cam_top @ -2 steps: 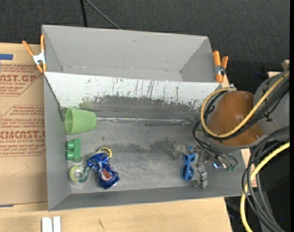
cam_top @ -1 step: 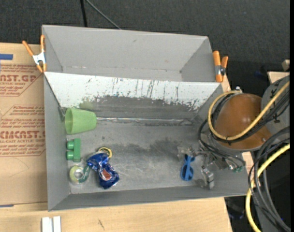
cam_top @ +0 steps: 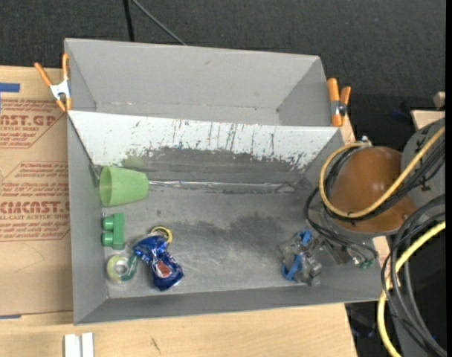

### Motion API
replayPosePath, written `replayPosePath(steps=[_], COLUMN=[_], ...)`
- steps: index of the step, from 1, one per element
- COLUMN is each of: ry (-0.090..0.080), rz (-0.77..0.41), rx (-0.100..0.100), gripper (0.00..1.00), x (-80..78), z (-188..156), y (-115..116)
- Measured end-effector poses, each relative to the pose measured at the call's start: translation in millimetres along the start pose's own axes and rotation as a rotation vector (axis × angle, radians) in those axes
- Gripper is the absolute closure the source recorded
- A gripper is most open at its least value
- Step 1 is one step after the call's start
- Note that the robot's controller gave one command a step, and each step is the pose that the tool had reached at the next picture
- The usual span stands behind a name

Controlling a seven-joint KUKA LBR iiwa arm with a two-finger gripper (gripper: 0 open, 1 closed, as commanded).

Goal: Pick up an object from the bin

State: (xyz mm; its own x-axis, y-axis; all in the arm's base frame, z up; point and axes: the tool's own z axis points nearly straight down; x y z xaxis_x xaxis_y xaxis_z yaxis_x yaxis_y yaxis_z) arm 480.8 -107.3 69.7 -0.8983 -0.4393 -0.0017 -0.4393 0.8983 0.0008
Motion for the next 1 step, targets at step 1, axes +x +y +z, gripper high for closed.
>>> replayPosePath(steps=[1], ry=[-0.007], rz=[-0.054], rx=[0.005], gripper=[1.0], x=[-18.4], z=[-140.0], y=[27.3])
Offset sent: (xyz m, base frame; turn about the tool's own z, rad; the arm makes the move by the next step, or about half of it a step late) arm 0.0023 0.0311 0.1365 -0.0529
